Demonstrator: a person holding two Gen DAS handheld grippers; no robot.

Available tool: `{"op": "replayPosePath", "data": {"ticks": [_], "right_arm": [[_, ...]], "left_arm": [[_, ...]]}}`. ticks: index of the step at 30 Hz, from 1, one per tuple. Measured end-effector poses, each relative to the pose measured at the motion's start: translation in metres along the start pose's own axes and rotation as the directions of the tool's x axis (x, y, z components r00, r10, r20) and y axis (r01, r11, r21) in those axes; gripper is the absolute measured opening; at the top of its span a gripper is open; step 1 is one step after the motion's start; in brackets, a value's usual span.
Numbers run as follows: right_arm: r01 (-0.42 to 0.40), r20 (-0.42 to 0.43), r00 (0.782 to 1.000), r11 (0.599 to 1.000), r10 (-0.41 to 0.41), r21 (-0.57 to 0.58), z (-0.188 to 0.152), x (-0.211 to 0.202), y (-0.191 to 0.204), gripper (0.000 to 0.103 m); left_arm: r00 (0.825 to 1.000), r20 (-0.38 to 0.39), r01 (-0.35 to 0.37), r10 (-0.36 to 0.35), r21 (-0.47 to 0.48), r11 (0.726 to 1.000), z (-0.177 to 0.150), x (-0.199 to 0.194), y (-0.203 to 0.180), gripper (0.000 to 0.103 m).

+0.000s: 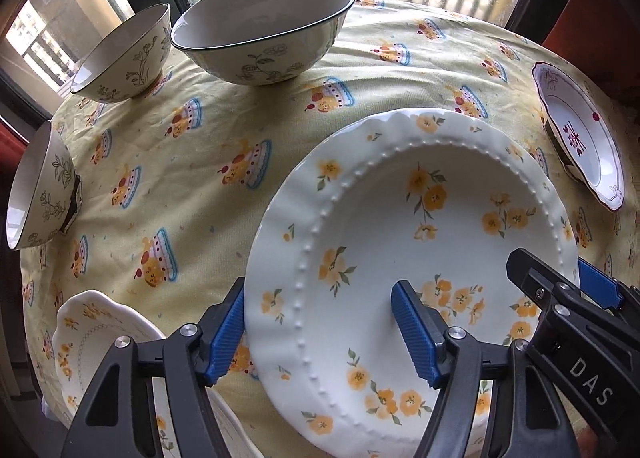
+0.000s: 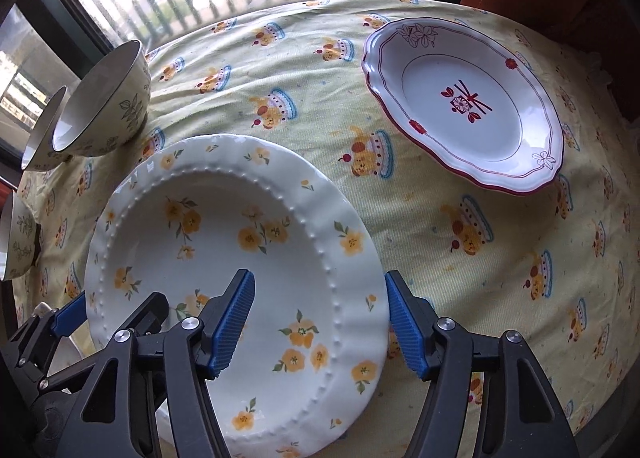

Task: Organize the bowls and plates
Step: 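Lift the beaded-rim plate with both tools and carry it over the scalloped plate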

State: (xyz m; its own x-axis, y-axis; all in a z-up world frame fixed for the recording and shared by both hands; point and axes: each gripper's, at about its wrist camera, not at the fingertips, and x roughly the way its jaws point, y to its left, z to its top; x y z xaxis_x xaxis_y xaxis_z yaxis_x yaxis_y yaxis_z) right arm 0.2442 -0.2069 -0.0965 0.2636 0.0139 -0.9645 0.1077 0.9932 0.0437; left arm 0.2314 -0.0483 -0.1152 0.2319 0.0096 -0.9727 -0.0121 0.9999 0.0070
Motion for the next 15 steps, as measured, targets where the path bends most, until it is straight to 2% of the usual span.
{"op": "replayPosePath", "data": {"ticks": [3, 6, 10, 15], "right_arm": [[-0.015, -0.005, 1.000, 1.000, 0.015, 0.007, -0.008, -0.003, -0.006, 0.066], [-0.006, 0.007, 1.000, 1.000, 0.007, -0.031, -0.011, -0.005, -0.007, 0.058], [0.012, 0.002, 1.000, 0.999, -0.012, -0.042, -0.010, -0.002, -0.005, 0.058], [0.022, -0.008, 1.000, 0.998, -0.022, -0.051, -0.008, 0.005, -0.003, 0.060]], "left_arm": [[1.000, 0.013, 0.010, -0.010, 0.016, 1.000, -0.005, -0.001, 0.001, 0.068], [0.998, 0.009, 0.056, -0.056, -0.037, 0.998, -0.003, -0.003, 0.010, 0.068], [1.000, 0.009, 0.019, -0.019, 0.004, 1.000, 0.000, 0.000, 0.004, 0.068], [1.000, 0.005, 0.019, -0.018, -0.018, 1.000, 0.006, 0.005, 0.001, 0.074]]}}
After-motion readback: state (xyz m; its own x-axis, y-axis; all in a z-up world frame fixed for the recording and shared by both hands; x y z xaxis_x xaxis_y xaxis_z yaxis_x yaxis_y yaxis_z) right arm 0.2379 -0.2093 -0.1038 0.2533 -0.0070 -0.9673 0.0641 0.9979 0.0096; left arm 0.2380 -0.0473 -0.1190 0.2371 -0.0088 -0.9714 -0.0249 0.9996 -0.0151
